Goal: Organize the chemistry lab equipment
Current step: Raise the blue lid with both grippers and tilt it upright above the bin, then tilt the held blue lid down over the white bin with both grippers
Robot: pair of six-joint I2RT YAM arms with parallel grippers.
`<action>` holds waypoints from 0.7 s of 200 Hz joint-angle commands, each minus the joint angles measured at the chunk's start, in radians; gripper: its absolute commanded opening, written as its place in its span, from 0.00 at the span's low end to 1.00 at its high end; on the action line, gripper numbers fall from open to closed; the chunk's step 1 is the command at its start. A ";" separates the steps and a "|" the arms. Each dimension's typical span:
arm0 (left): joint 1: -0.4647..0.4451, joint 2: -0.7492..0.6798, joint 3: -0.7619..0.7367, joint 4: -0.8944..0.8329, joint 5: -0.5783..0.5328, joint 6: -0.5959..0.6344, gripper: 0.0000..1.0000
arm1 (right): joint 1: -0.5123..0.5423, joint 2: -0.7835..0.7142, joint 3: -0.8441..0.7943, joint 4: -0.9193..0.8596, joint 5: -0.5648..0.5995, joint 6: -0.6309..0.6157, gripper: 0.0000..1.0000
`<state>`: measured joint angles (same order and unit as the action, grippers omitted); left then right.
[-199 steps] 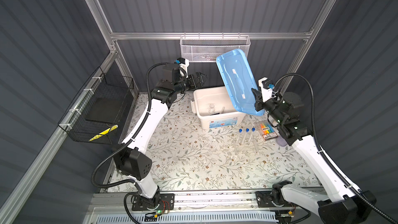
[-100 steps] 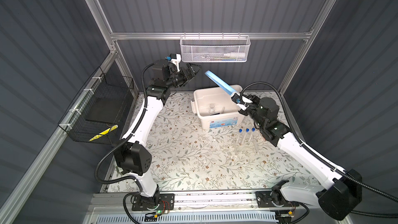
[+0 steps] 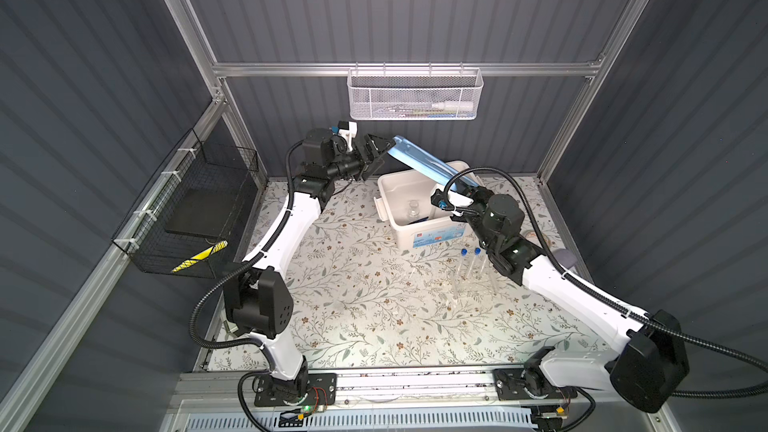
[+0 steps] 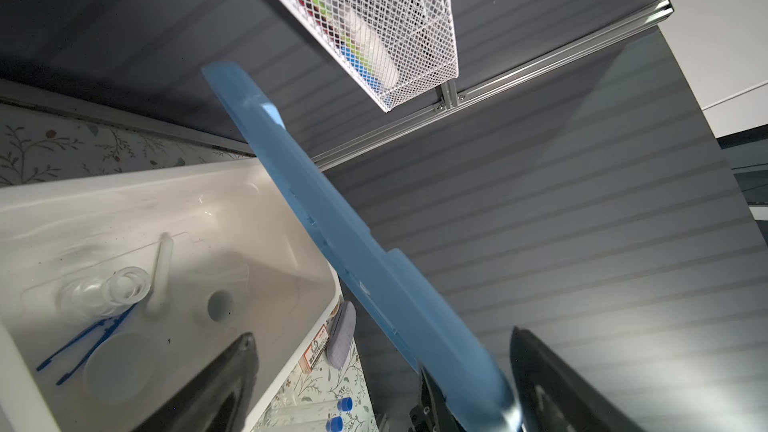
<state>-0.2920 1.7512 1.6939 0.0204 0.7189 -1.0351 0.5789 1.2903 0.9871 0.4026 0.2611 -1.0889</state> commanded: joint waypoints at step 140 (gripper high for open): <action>-0.007 0.011 -0.077 0.083 0.065 -0.016 0.66 | 0.060 0.019 -0.121 0.258 0.010 -0.192 0.14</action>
<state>-0.2939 1.7531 1.6302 0.0700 0.7567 -1.0622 0.6376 1.3045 0.8806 0.5484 0.2737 -1.2503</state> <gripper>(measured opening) 0.700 0.160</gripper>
